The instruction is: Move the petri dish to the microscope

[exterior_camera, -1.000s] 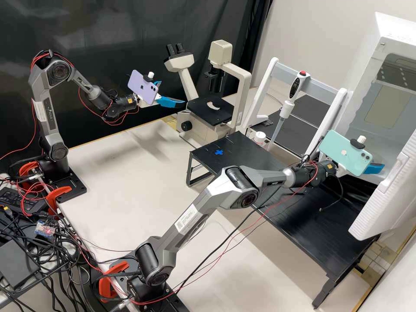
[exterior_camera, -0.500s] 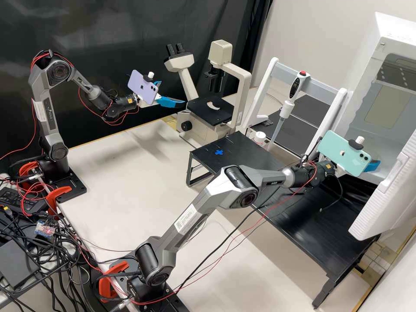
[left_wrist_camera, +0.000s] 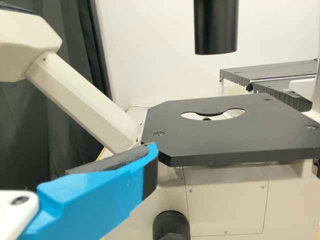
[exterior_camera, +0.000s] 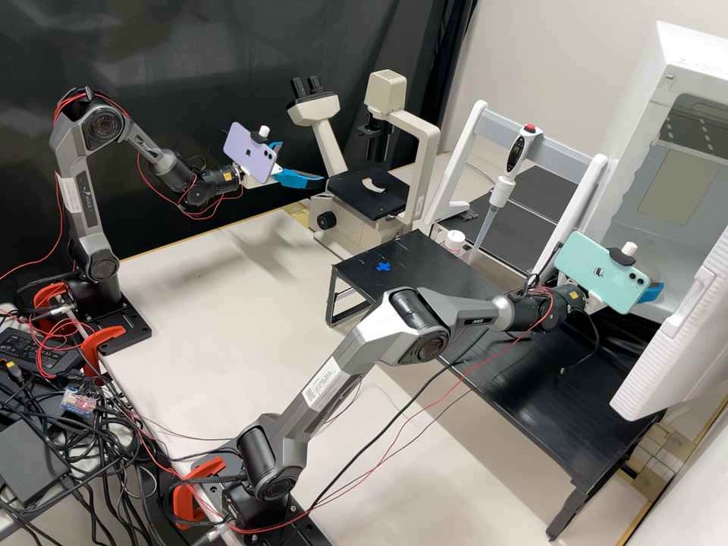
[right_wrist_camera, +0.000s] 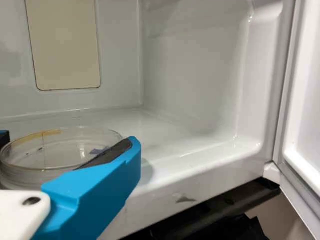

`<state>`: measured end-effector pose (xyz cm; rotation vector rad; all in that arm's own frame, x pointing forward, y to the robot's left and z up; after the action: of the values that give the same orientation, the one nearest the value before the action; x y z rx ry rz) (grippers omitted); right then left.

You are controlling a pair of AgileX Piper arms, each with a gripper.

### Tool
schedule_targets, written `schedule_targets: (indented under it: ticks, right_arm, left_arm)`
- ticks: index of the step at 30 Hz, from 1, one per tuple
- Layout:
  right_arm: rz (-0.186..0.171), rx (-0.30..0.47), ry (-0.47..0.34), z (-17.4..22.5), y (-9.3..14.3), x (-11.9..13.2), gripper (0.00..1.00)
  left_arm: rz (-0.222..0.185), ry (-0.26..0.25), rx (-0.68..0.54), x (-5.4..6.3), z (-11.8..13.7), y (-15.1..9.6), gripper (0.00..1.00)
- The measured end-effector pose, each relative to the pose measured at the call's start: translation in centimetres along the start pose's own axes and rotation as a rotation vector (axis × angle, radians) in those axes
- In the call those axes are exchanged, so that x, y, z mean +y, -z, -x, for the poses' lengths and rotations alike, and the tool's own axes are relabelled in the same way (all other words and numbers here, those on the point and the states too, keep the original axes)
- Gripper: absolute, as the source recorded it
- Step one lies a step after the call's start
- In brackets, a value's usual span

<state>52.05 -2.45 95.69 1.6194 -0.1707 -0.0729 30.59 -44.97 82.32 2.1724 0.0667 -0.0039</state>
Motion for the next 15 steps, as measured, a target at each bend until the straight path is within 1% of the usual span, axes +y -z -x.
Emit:
schedule_targets:
  ticks: [2, 6, 7, 9, 10, 12, 15]
  right_arm:
    - [0.002, -0.006, -0.008, 0.5, -0.3, 0.2, 0.0]
    - [-0.001, 0.012, -0.039, 1.9, -0.6, 1.0, 0.0]
    - [0.003, 0.016, -0.049, 2.4, -0.7, 1.4, 0.0]
    - [-0.005, 0.028, -0.066, 3.1, -0.8, 1.8, 0.0]
    - [-0.014, 0.032, -0.077, 3.6, -0.9, 2.1, 0.0]
    - [-0.027, 0.026, -0.086, 4.4, -1.2, 2.3, 0.0]
    - [-0.023, 0.031, -0.095, 5.9, -1.5, 2.6, 0.0]
  left_arm:
    - [0.0, 0.0, 0.0, 0.0, 0.0, 0.0, 1.0]
    - [0.0, 0.0, 0.0, 0.0, 0.0, 0.0, 1.0]
    - [0.0, 0.0, 0.0, 0.0, 0.0, 0.0, 1.0]
    - [0.0, 0.0, 0.0, 0.0, 0.0, 0.0, 1.0]
    - [0.0, 0.0, 0.0, 0.0, 0.0, 0.0, 1.0]
    - [0.0, 0.0, 0.0, 0.0, 0.0, 0.0, 1.0]
    - [0.0, 0.0, 0.0, 0.0, 0.0, 0.0, 1.0]
